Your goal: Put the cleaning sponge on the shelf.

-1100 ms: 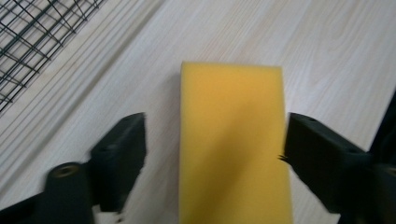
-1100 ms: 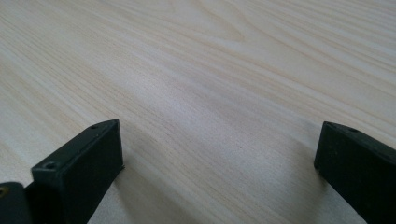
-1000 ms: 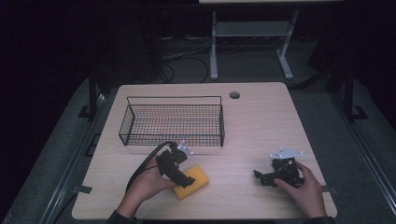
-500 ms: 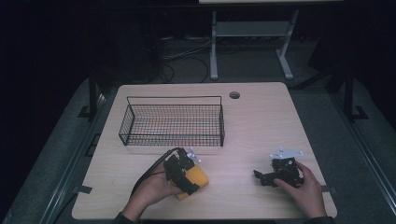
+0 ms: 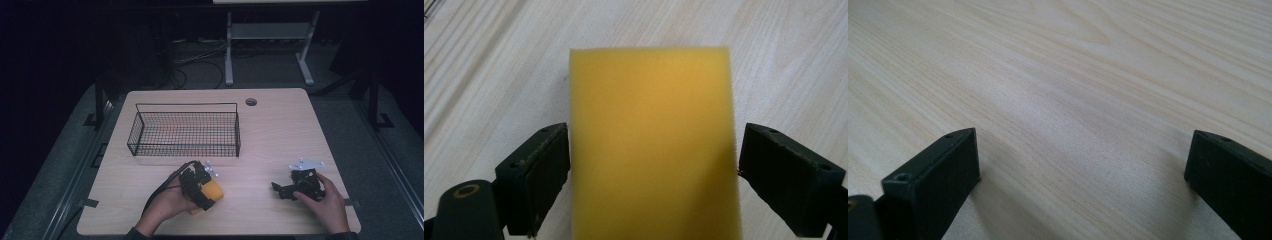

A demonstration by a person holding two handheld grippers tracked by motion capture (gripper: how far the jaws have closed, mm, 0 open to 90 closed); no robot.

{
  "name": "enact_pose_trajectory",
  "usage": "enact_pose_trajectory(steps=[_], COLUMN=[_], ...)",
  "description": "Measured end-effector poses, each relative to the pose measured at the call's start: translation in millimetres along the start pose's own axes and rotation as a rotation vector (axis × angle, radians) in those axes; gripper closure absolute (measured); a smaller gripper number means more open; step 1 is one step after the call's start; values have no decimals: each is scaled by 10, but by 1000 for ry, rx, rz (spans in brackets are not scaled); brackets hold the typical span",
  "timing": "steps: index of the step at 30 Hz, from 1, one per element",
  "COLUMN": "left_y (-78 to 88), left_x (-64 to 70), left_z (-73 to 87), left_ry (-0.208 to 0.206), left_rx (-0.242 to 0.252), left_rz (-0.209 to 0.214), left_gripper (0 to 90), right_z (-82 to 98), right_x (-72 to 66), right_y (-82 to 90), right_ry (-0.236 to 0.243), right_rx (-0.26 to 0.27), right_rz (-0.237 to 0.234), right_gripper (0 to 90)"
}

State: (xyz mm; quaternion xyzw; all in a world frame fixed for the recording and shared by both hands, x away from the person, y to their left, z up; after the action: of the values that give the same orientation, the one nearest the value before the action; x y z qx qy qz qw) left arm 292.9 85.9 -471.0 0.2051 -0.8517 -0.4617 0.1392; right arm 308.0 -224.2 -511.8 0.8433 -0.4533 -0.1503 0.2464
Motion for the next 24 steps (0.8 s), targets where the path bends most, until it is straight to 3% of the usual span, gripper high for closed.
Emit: enact_pose_trajectory(steps=[13,20,24], left_y=[-100,-101,-79], left_x=[9,1,-1], left_z=[48,53,44], left_ry=[-27,-25,-28], left_rx=[-53,-57,-42], left_rz=[-7,-10,-10], left_gripper=[124,141,207], right_z=[0,0,0], right_x=[0,0,0], right_y=[0,0,0], right_ry=[0,0,0], right_rx=[0,0,0], right_rz=[0,0,0], right_gripper=[4,4,3])
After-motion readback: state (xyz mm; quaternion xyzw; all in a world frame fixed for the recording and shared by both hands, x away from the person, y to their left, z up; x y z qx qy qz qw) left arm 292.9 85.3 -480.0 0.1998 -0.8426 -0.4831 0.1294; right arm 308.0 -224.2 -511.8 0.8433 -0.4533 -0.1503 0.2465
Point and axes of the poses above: each handheld gripper's, and its own axes: y roughly backward along the jaws, z roughly out of its underside, x roughly to its right, the point moved 4 cm from there along -y, roughly forward along the jaws, and after that the axes turned 12 degrees about x, right-handed, at the moved point
